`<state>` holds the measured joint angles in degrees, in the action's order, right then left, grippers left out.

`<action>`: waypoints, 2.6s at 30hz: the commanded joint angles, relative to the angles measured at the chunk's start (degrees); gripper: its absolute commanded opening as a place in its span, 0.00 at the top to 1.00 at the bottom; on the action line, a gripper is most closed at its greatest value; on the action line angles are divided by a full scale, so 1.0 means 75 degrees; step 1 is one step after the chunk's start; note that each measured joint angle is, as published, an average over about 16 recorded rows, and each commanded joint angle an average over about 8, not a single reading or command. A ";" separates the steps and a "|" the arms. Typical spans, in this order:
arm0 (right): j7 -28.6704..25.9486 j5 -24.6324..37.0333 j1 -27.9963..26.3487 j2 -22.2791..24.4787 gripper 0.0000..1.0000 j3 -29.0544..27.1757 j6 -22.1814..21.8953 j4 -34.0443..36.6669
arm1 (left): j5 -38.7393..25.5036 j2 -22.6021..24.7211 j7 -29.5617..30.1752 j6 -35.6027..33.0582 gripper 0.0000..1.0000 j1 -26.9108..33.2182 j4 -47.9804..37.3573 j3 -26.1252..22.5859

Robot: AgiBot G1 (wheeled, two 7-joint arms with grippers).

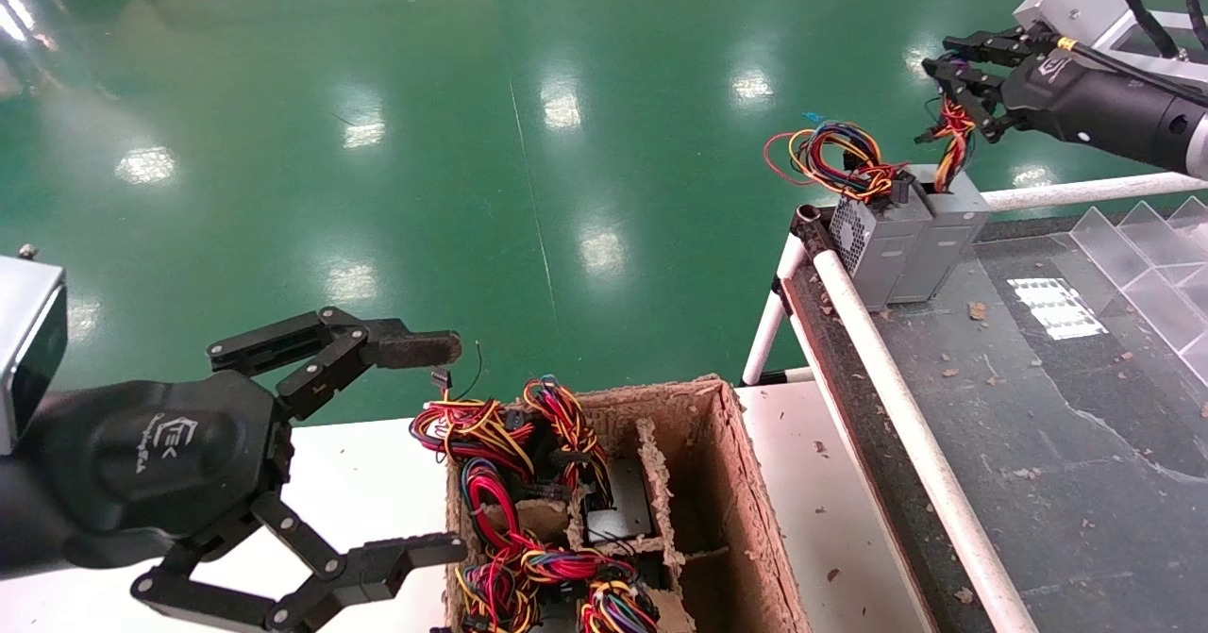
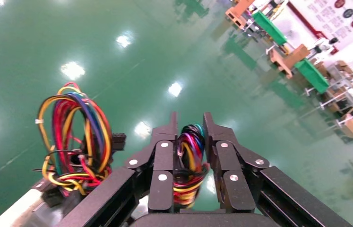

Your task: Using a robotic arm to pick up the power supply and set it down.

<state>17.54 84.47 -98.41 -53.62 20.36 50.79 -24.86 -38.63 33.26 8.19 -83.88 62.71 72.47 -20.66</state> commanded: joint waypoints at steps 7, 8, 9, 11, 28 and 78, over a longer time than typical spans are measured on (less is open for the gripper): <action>0.0088 -0.0044 -0.0187 0.0021 0.00 0.0008 0.0333 0.0364 | 0.0000 0.0000 0.0000 0.0000 0.00 0.0000 0.0000 -0.0001; 0.0079 -0.0044 -0.0217 0.0021 0.00 0.0013 0.0382 0.0416 | 0.0000 0.0000 0.0000 0.0000 0.00 0.0000 0.0000 -0.0001; 0.0060 -0.0045 -0.0248 0.0021 0.00 0.0019 0.0438 0.0474 | 0.0001 0.0000 0.0000 0.0000 0.00 0.0000 0.0000 -0.0001; -0.0003 -0.0040 -0.0323 0.0020 0.00 0.0039 0.0576 0.0606 | 0.0001 0.0000 0.0000 0.0000 0.00 0.0000 0.0000 -0.0001; -0.0911 -0.0867 -0.0993 0.0132 0.00 -0.0374 0.2219 0.2196 | 0.0002 -0.0001 -0.0001 0.0002 0.00 0.0000 -0.0001 -0.0002; -0.3228 -0.4785 0.3785 0.2038 0.00 -0.0554 0.4212 -0.4821 | 0.0006 -0.0002 -0.0004 0.0003 0.00 0.0001 -0.0004 -0.0005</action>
<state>-6.66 48.59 -70.04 -38.35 16.20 82.37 -61.01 -38.59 33.25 8.16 -83.86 62.71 72.44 -20.70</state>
